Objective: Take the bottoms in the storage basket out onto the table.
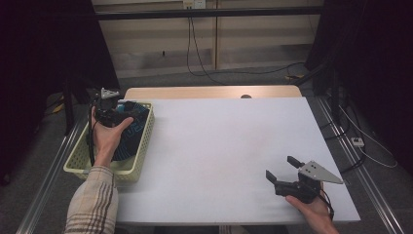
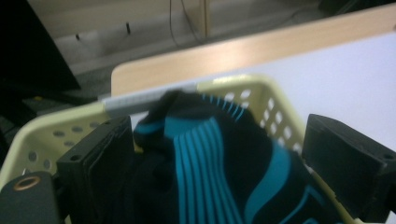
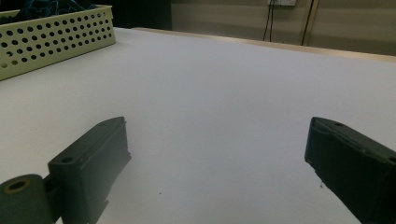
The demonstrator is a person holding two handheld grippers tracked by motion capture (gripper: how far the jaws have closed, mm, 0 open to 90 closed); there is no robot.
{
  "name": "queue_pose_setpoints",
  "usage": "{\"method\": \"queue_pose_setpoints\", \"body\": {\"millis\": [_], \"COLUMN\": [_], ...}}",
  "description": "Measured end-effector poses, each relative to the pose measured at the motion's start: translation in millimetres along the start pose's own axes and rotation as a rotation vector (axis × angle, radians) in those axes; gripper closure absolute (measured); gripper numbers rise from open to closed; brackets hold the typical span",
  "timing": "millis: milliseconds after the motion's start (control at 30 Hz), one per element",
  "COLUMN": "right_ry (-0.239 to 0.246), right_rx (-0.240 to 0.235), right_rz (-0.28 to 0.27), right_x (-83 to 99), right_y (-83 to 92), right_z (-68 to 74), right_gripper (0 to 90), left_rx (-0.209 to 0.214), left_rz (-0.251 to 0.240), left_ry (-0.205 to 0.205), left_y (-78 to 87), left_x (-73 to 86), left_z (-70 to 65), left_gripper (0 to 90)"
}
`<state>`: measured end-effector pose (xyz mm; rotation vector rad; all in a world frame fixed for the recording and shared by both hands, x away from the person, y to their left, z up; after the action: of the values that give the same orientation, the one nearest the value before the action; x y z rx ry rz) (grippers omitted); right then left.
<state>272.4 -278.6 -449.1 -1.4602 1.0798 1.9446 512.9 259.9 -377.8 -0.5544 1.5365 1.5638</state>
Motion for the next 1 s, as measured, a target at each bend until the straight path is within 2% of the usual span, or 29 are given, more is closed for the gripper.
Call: {"method": "queue_pose_setpoints", "body": {"millis": [67,167,400,467,567,600,667,767,833,867,933,1000], "right_ry": [0.000,-0.003,-0.007,-0.007,-0.006,-0.006,-0.003,-0.006,-0.006,-0.007,-0.005,-0.006], "right_rx": [-0.001,-0.001,-0.005,-0.004,-0.005,-0.005,-0.006,-0.005,-0.004,-0.005,-0.010,-0.009], "right_rz": [0.000,-0.001,0.002,0.002,0.003,0.003,0.006,0.005,0.006,0.008,0.013,0.011], "right_x": [0.0,0.0,0.2,0.2,0.3,0.3,0.5,0.5,0.6,0.6,0.7,0.7], "right_y": [0.1,-0.1,-0.4,-0.4,-0.4,-0.4,-0.7,-1.0,-1.2,-1.4,-1.6,-1.7], "right_z": [0.0,0.0,-0.1,-0.1,0.0,0.0,0.0,0.0,-0.2,-0.1,0.0,0.6], "right_gripper": [6.1,6.1,6.5,6.5,6.5,6.5,6.5,6.5,6.5,6.6,6.6,6.6], "left_rx": [0.001,0.014,0.012,-0.006,-0.015,-0.017,0.007,-0.008,-0.002,0.003,0.003,0.005], "left_rz": [0.015,0.064,0.139,0.154,0.203,0.224,0.268,0.300,0.331,0.332,0.340,0.348], "left_ry": [-0.001,-0.014,0.021,0.007,-0.017,-0.006,0.009,0.000,0.001,-0.001,-0.032,-0.039], "left_y": [-4.5,-13.3,-27.5,-30.0,-35.3,-38.0,-41.8,-47.1,-50.2,-51.3,-52.9,-54.8], "left_x": [4.3,10.6,18.0,19.5,23.1,25.1,28.2,32.6,34.6,35.2,36.2,37.9], "left_z": [-0.6,-2.0,-0.8,-0.8,-1.1,-1.5,-1.4,-1.9,-2.6,-3.6,-4.9,-5.6], "left_gripper": [9.3,9.4,7.5,7.3,5.8,5.8,5.3,5.0,4.0,4.1,3.7,4.4]}}
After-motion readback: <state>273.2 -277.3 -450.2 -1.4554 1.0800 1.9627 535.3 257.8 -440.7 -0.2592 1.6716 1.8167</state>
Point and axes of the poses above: each handheld gripper's, and its own axes: y roughly backward along the jaws, x roughly out of its underside, z roughly to its left, the point moved 1 cm from there along -y, roughly forward along the jaws, and after that the axes turned 9 degrees about -x, right-handed, at the moved point
